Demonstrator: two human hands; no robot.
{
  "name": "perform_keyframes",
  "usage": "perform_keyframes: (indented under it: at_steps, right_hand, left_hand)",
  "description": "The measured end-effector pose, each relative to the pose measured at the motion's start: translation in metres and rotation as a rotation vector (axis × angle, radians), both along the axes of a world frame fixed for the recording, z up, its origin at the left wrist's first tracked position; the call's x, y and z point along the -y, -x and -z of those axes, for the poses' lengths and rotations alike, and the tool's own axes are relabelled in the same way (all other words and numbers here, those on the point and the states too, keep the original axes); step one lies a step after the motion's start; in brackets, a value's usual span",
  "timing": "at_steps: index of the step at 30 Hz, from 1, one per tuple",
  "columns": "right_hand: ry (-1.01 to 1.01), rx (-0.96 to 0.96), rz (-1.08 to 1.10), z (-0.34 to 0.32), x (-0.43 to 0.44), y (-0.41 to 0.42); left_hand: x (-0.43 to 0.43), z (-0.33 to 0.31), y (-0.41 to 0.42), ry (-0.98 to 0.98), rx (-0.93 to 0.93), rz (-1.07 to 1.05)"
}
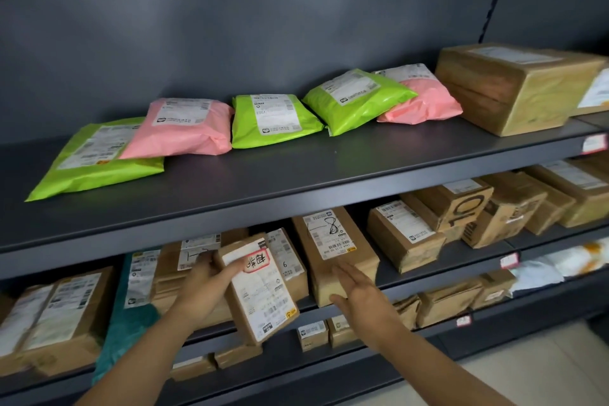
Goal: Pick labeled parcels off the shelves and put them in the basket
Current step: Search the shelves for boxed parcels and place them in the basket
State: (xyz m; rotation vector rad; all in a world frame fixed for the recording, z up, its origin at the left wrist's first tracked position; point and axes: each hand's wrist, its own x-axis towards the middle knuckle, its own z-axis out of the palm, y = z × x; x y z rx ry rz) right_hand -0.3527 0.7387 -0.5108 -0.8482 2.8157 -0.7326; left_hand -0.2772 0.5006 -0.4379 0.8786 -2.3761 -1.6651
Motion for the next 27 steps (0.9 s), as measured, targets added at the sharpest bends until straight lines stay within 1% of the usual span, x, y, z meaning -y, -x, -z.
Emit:
perform_keyframes:
  at_steps: [1,3,5,7,9,13,18,21,23,25,27]
  right_hand:
    - [0.068,0.044,0.030,-0.007,-0.001,-0.005]
    - [0.191,0.196,0.057,-0.025,-0.001,-0.014]
    - [0.333,0.324,0.039,-0.037,-0.004,-0.025]
    - [0.397,0.351,0.052,-0.047,-0.010,-0.038]
    - [0.422,0.339,0.153,-0.054,-0.022,-0.050]
    - [0.519,0.428,0.376,-0.070,-0.067,-0.071]
    - [0.530,0.426,0.540,-0.082,-0.138,-0.109]
    - [0.561,0.416,0.655,-0.089,-0.190,-0.137]
    - [0.565,0.398,0.718,-0.101,-0.225,-0.159]
    - [0.551,0.331,0.785,-0.110,-0.262,-0.181]
    - [0.523,0.242,0.877,-0.113,-0.305,-0.201]
  left_hand:
    - [-0.006,-0.004,0.001,-0.011,-0.020,0.031]
    - [-0.020,-0.012,0.002,-0.059,-0.054,0.087]
    - [-0.034,-0.018,0.003,-0.127,-0.087,0.128]
    - [-0.046,-0.022,0.003,-0.214,-0.110,0.164]
    - [-0.058,-0.024,0.002,-0.268,-0.126,0.219]
    - [-0.090,-0.029,-0.001,-0.327,-0.093,0.416]
    - [-0.160,-0.037,-0.001,-0.321,-0.097,0.681]
    - [-0.214,-0.048,-0.004,-0.343,-0.106,0.821]
    - [-0.256,-0.061,-0.009,-0.319,-0.134,0.951]
    - [-0.302,-0.072,-0.014,-0.284,-0.173,1.087]
    - [-0.353,-0.081,-0.019,-0.208,-0.247,1.218]
